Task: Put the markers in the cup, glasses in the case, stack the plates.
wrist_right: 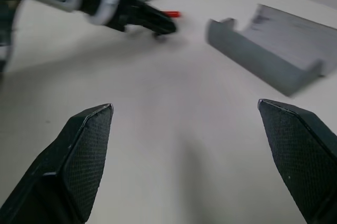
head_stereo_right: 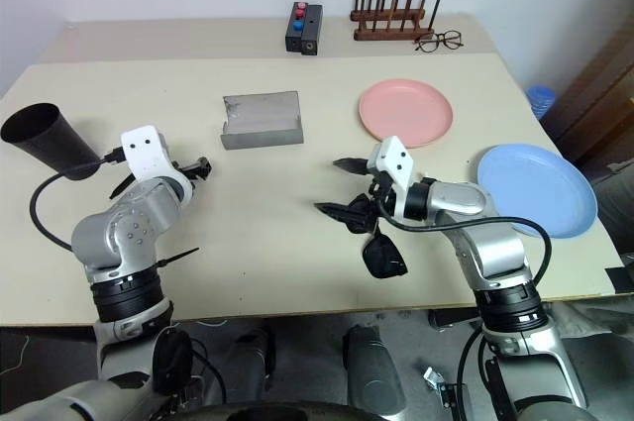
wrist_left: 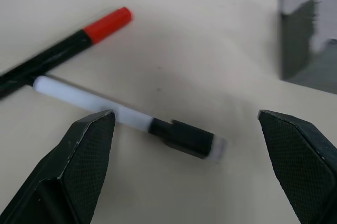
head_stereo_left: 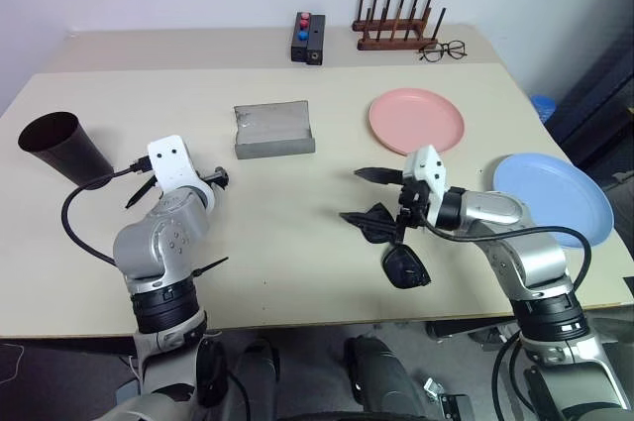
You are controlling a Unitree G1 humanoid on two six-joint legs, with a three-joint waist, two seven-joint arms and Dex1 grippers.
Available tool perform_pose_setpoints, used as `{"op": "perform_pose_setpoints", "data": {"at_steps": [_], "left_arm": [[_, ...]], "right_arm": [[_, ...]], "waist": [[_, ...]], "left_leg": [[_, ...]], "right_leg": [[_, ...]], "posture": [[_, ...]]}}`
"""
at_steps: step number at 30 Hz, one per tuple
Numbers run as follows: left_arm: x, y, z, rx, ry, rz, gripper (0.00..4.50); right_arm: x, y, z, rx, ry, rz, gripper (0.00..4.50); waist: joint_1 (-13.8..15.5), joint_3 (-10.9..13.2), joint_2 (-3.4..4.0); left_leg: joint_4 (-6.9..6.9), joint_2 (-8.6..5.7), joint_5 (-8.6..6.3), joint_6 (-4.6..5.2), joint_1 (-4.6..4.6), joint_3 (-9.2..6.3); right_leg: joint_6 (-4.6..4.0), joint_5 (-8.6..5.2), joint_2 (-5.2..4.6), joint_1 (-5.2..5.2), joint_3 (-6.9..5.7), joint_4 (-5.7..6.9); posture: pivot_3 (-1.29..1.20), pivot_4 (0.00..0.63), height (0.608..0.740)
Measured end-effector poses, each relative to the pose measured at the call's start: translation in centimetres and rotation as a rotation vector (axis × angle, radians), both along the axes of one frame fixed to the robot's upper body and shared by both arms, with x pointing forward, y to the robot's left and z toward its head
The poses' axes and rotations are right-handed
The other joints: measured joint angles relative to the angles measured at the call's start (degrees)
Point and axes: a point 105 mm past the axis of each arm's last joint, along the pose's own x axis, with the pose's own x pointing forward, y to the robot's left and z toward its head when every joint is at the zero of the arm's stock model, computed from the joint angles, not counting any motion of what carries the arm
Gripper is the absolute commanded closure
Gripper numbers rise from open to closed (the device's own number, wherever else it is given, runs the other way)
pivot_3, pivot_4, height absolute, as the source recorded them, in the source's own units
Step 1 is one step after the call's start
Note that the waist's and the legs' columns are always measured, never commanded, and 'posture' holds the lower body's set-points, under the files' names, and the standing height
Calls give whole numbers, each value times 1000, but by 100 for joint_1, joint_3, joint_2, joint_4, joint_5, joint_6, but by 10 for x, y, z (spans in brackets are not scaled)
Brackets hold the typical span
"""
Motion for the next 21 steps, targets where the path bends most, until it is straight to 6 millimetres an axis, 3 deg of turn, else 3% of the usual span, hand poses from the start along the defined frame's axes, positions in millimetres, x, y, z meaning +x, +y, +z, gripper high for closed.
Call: {"op": "perform_pose_setpoints", "data": {"at_steps": [5,11,14,21], "left_arm": [[0,3,-7,-45,67,82,64],[-1,2,-7,-41,125,112,64],[-1,4,-7,-43,142,127,804],[-2,10,-9,-31,161,154,4375]], "right_arm": [[-10,17,3,18,-15,65,0],[-15,17,-7,16,16,61,0],[-16,17,-7,17,13,61,0],[-17,18,-9,19,16,59,0]], "waist": [[18,0,-2],[18,-1,-3],[4,-1,-2],[38,-1,-2]], "left_leg": [[3,-2,0,-1,-2,-1],[6,-3,0,-1,-1,-2],[4,-3,0,-1,1,-2],[11,-5,-1,-2,1,-2]], "right_leg": [[0,0,-1,1,-3,-1],[0,0,-2,3,-3,-2],[0,-1,-2,3,-3,-2],[-1,-1,-5,10,-3,-3]], "posture": [[0,150,740],[0,150,740],[0,150,740],[0,150,740]]}}
